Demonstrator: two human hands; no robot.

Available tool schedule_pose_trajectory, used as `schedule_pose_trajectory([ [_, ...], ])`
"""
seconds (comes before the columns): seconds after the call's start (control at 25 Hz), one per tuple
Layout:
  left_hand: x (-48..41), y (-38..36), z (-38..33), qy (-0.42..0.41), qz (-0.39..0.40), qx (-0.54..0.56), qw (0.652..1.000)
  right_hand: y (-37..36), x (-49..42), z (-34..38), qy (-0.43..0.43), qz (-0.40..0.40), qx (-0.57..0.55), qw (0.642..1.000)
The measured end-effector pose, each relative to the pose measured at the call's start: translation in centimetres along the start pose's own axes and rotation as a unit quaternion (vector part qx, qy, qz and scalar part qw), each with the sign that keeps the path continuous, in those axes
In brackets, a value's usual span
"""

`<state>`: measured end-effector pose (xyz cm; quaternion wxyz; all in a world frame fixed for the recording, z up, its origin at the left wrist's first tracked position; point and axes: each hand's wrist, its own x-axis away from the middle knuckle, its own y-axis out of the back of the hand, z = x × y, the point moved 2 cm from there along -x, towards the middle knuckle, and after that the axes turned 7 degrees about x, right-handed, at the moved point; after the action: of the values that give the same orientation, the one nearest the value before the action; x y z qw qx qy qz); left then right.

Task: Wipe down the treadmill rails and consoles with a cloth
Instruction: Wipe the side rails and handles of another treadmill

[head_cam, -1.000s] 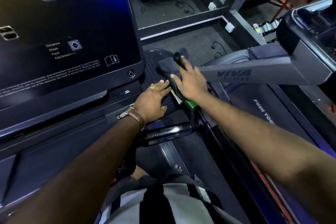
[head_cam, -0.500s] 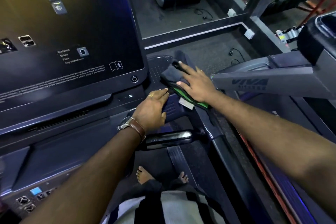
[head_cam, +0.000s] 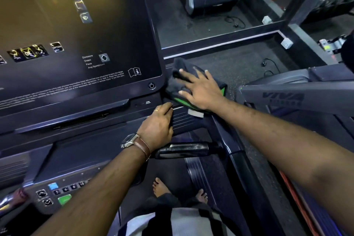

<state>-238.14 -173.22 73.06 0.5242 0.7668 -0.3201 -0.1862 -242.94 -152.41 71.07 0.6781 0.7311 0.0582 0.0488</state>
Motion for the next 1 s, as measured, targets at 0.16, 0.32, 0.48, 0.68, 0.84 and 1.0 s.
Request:
schedule_pose_trajectory([
  [0.16, 0.7, 0.0, -0.3, 0.004, 0.005, -0.017, 1.000, 1.1, -3.6, 4.3, -0.047, 0.042, 0.002, 0.998],
  [0.32, 1.8, 0.2, -0.2, 0.013, 0.010, -0.036, 0.999, 0.2, 0.7, 2.3, 0.086, -0.005, 0.013, 0.996],
  [0.48, 2.1, 0.0, 0.0, 0.018, 0.008, -0.041, 0.999, 0.8, -4.2, -0.3, -0.078, 0.056, -0.031, 0.995],
  [0.68, 2.1, 0.0, -0.5, 0.002, 0.018, -0.066, 0.998, 1.1, -2.5, 4.8, 0.050, 0.037, 0.008, 0.998],
  [0.84, 2.1, 0.1, -1.0, -0.020, 0.015, -0.103, 0.994, 0.3, 0.7, -0.3, 0.077, 0.012, -0.003, 0.997],
  [1.0, 2.2, 0.1, -1.2, -0.021, 0.005, -0.127, 0.992, 1.1, -3.8, 2.7, -0.087, 0.037, -0.026, 0.995],
])
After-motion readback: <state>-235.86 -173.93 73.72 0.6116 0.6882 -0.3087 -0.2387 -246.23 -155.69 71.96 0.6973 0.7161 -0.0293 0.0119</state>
